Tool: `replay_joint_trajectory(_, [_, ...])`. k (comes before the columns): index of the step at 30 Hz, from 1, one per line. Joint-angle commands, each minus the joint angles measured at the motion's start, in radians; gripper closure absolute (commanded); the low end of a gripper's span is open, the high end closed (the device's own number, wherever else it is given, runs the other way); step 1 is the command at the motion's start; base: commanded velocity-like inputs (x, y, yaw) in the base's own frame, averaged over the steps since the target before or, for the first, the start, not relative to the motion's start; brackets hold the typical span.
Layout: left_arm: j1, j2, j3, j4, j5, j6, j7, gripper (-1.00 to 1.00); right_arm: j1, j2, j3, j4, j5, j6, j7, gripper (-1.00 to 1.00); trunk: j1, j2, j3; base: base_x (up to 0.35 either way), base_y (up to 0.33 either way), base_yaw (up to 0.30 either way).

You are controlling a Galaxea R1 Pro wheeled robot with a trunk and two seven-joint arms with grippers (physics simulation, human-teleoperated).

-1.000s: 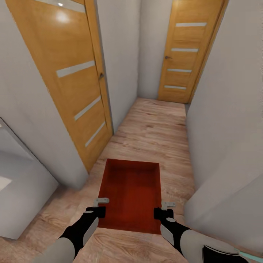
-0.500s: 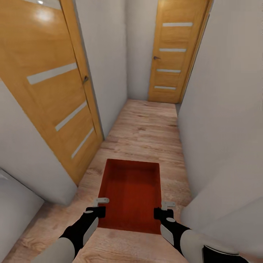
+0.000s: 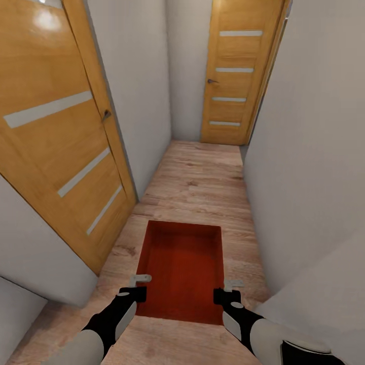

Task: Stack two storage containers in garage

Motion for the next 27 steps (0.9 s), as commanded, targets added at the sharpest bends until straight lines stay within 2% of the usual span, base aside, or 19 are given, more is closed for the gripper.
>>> replay_joint_trajectory(1, [-0.001,0.037,0.016,-0.036,-0.003,-0.016,0.014,1.0,0.0,-0.002,0.023,0.02,-0.013,-0.001,-0.002,1.0,0.001,-0.001,-0.001,0.32,0.0,-0.001])
replay_joint_trajectory(27, [-0.001,0.037,0.016,-0.034,-0.003,-0.016,0.014,1.0,0.0,-0.002,0.023,0.02,-0.013,-0.001,-0.002,1.0,0.001,-0.001,-0.001,0.32,0.0,0.0])
